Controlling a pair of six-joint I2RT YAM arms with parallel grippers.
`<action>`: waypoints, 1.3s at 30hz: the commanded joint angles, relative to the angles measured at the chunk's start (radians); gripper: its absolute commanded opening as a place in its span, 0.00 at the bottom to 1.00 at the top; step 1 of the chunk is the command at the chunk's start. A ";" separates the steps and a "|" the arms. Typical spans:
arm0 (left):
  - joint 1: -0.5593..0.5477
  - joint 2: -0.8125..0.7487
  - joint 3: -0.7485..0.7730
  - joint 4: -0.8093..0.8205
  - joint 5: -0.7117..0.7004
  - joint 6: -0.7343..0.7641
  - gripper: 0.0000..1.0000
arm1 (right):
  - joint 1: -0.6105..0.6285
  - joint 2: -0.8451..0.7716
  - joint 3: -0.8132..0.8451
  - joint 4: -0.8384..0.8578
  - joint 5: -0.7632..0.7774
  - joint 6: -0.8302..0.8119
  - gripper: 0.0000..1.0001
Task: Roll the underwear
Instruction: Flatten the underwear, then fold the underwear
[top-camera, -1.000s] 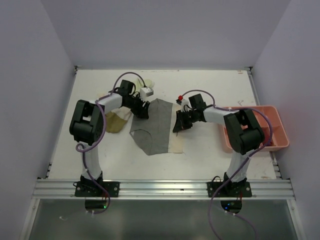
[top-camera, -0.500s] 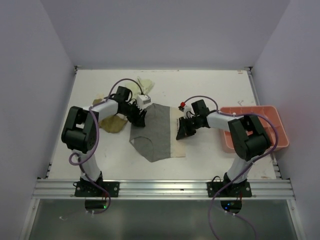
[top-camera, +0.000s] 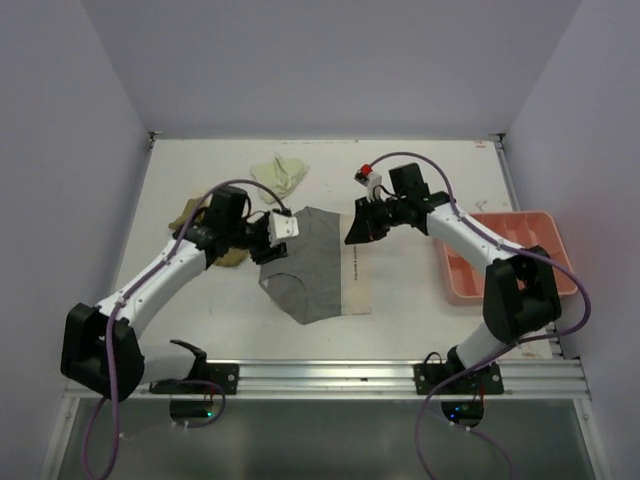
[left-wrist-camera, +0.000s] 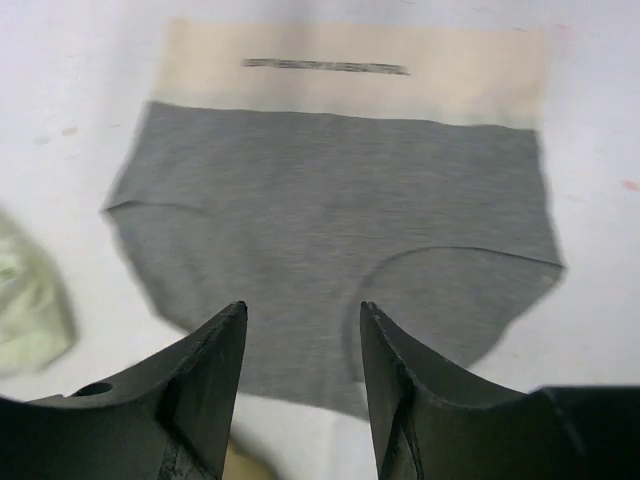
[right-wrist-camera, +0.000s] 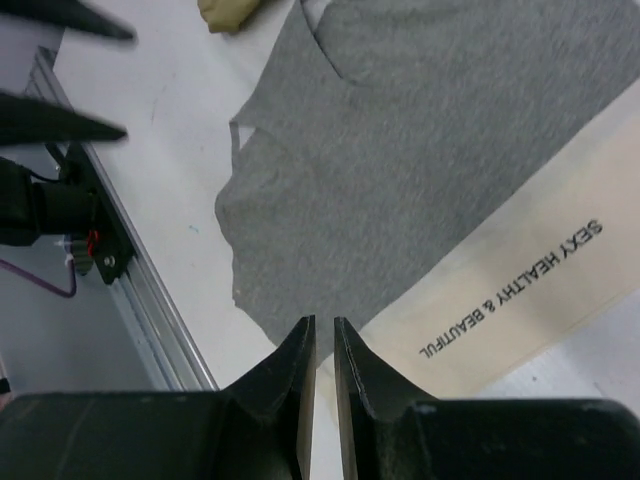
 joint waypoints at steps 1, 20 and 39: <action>-0.143 -0.039 -0.146 -0.051 -0.055 0.145 0.52 | 0.003 0.091 0.085 0.038 -0.024 0.027 0.17; -0.533 -0.030 -0.398 0.156 -0.256 0.214 0.34 | 0.048 -0.140 -0.106 -0.337 0.063 -0.938 0.09; -0.534 0.034 -0.403 0.166 -0.215 0.378 0.38 | 0.226 -0.124 -0.321 -0.284 0.166 -1.332 0.32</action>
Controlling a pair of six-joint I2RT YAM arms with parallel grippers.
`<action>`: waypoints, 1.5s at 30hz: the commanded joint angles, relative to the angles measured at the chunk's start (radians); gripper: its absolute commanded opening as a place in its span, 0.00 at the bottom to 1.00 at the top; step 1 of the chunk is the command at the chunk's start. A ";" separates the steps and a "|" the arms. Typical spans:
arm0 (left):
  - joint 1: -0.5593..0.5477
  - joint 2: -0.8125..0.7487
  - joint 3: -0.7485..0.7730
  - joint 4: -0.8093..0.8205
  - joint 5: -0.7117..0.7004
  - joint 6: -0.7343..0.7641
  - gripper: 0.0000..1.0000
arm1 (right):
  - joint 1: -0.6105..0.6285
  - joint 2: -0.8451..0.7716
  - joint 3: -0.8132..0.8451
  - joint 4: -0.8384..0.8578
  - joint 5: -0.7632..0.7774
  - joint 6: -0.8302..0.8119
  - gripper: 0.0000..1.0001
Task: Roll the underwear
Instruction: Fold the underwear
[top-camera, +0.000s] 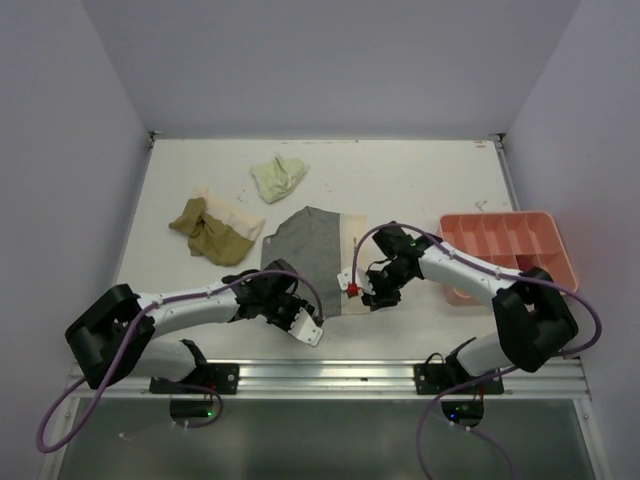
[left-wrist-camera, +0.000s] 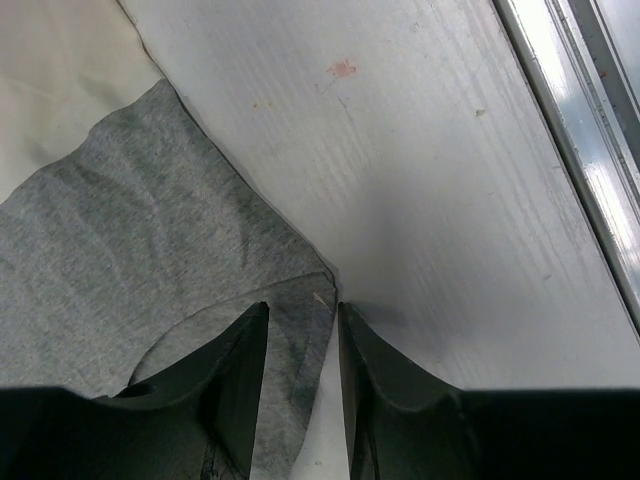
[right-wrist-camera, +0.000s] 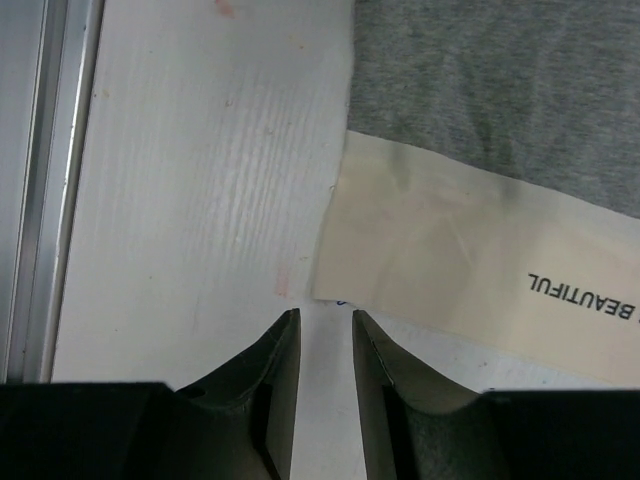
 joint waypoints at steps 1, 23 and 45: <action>-0.006 0.005 0.006 -0.007 0.025 0.033 0.38 | 0.027 0.011 -0.043 0.033 0.037 -0.099 0.32; -0.006 -0.066 -0.029 -0.023 0.043 0.032 0.40 | 0.080 0.056 -0.082 0.147 0.080 -0.075 0.26; -0.038 0.034 -0.029 0.035 0.000 -0.013 0.00 | 0.084 0.042 -0.094 0.167 0.084 -0.004 0.00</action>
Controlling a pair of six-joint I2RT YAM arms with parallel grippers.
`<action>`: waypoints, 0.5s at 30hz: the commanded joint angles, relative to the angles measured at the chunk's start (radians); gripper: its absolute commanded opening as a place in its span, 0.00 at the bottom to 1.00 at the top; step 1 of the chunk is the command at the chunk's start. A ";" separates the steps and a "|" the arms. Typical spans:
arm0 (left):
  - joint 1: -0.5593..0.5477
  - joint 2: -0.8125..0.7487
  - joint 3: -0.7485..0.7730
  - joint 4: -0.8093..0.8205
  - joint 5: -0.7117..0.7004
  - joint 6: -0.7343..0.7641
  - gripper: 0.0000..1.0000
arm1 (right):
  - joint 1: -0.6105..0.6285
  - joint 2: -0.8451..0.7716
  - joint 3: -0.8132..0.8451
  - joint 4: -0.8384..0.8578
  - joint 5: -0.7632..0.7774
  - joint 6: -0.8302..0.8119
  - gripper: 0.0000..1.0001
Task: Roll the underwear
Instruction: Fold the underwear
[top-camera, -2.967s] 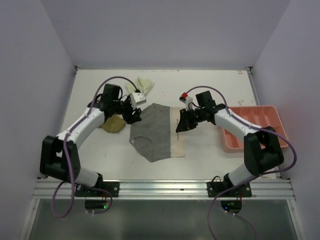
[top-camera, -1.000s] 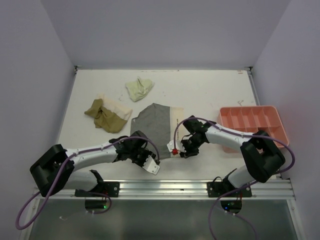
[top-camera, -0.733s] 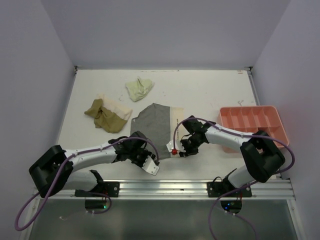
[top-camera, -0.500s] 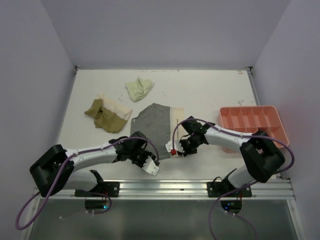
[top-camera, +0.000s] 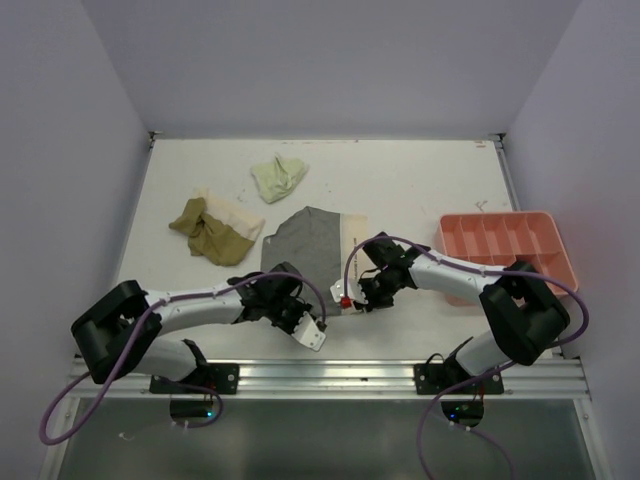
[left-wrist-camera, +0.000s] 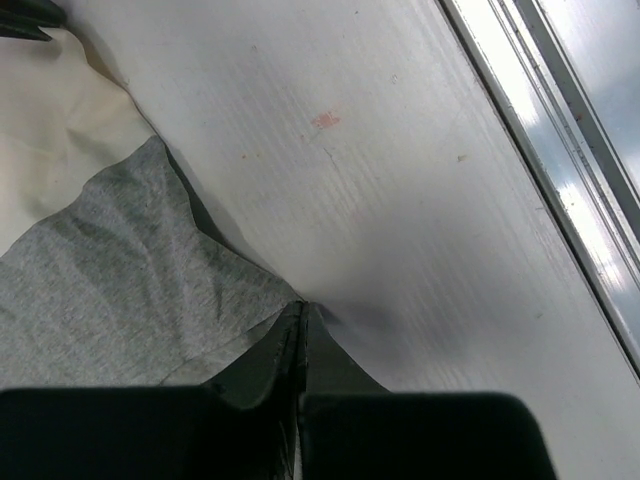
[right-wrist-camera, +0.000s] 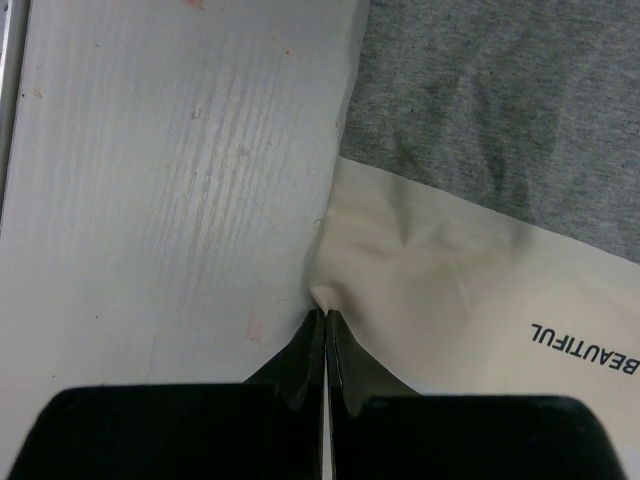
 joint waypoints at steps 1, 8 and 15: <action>-0.003 -0.027 -0.029 -0.033 -0.031 -0.016 0.00 | 0.002 -0.013 -0.011 -0.029 0.002 0.006 0.00; -0.031 -0.136 -0.010 -0.161 0.047 -0.056 0.00 | 0.005 -0.096 -0.010 -0.110 -0.012 0.014 0.00; -0.152 -0.219 -0.020 -0.173 0.044 -0.169 0.00 | 0.028 -0.179 0.004 -0.227 -0.033 0.009 0.00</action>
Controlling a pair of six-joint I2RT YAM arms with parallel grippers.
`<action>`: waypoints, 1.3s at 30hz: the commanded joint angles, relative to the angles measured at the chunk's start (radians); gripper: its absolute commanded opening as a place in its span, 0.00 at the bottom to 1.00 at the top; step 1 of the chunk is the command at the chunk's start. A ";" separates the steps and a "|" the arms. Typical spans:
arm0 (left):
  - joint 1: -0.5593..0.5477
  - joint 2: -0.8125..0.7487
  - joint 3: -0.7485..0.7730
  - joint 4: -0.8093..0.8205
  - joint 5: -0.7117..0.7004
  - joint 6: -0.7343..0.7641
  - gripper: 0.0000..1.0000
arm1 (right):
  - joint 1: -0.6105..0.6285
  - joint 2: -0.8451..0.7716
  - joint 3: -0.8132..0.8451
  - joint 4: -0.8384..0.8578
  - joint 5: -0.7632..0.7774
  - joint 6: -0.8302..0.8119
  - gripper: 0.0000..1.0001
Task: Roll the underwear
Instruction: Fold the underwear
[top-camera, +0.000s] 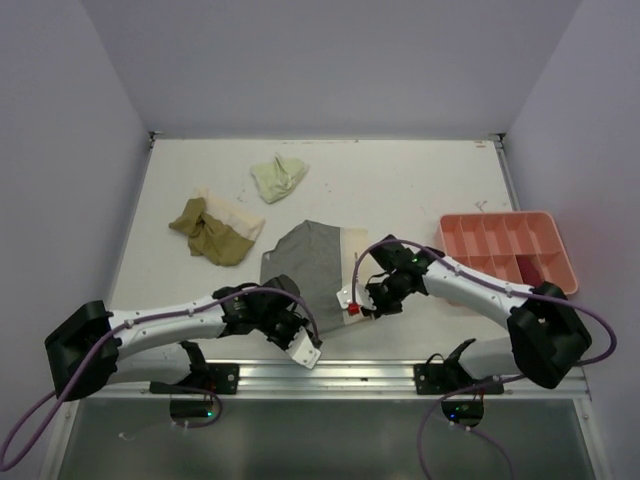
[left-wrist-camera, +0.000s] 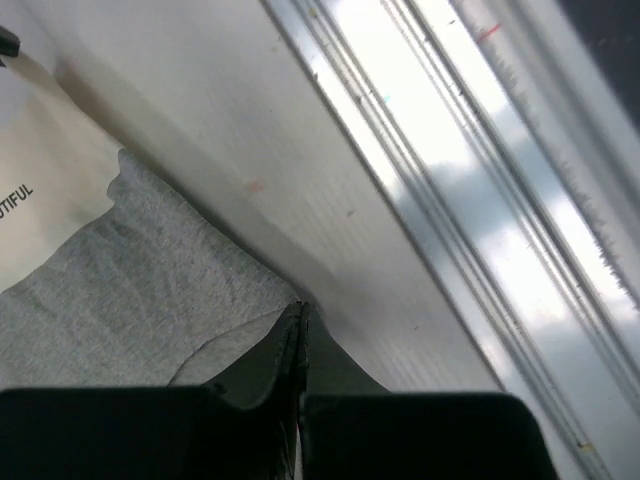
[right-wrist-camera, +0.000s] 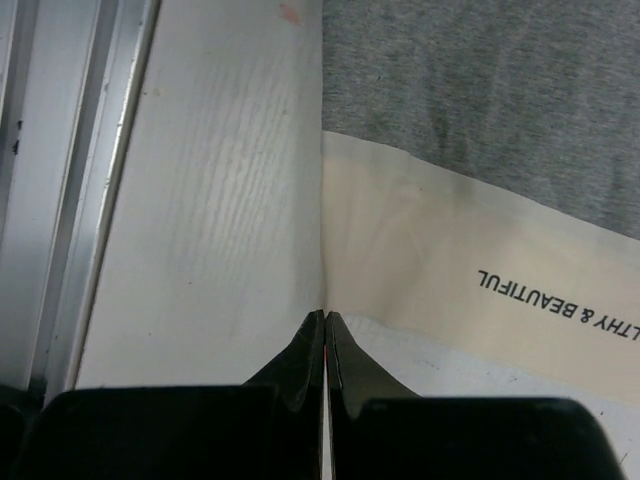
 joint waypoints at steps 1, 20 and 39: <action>-0.067 -0.035 -0.002 -0.034 0.025 -0.102 0.00 | 0.046 -0.070 0.006 -0.108 -0.024 0.002 0.00; -0.081 -0.126 0.197 -0.134 0.036 -0.265 0.00 | 0.037 -0.255 0.042 -0.184 -0.027 0.146 0.00; 0.201 -0.037 0.304 -0.151 0.102 -0.119 0.00 | -0.125 -0.067 0.263 -0.219 -0.067 0.060 0.00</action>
